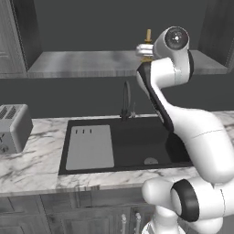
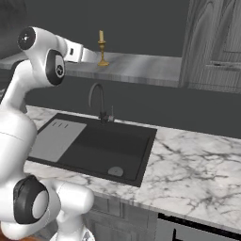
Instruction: Get the candle and the beer from the cabinet and move them to the dining counter.
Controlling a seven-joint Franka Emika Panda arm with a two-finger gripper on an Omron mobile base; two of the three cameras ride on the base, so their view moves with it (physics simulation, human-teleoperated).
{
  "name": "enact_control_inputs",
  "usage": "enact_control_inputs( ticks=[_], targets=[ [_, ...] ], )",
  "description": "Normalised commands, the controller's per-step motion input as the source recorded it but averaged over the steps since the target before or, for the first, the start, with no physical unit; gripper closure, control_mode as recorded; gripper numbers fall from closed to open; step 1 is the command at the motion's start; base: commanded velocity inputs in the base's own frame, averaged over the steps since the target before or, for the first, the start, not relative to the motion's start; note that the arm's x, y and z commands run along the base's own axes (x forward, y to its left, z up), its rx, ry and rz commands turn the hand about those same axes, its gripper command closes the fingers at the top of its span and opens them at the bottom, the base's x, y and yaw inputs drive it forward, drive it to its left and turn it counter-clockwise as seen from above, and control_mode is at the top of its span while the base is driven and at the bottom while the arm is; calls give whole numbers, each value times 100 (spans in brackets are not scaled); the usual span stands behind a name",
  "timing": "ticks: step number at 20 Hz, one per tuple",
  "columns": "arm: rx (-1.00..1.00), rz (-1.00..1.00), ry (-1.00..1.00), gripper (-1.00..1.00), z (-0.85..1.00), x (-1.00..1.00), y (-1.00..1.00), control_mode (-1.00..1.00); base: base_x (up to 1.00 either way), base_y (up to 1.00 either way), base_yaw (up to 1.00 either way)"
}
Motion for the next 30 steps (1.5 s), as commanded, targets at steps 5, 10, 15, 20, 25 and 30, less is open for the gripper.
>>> enact_control_inputs(
  ticks=[5,10,15,20,25,30],
  targets=[
    [9,0,0,-100,0,30,-3,-100,0,0,0],
    [0,0,0,-100,0,28,-6,-100,0,0,0],
    [0,1,3,-100,0,28,-6,-100,0,0,0],
    [0,1,8,-100,0,24,-7,-100,0,0,0],
    [0,1,11,-100,0,25,-4,-100,0,0,0],
    [0,2,3,-100,-4,23,-5,-100,0,0,0]
  ],
)
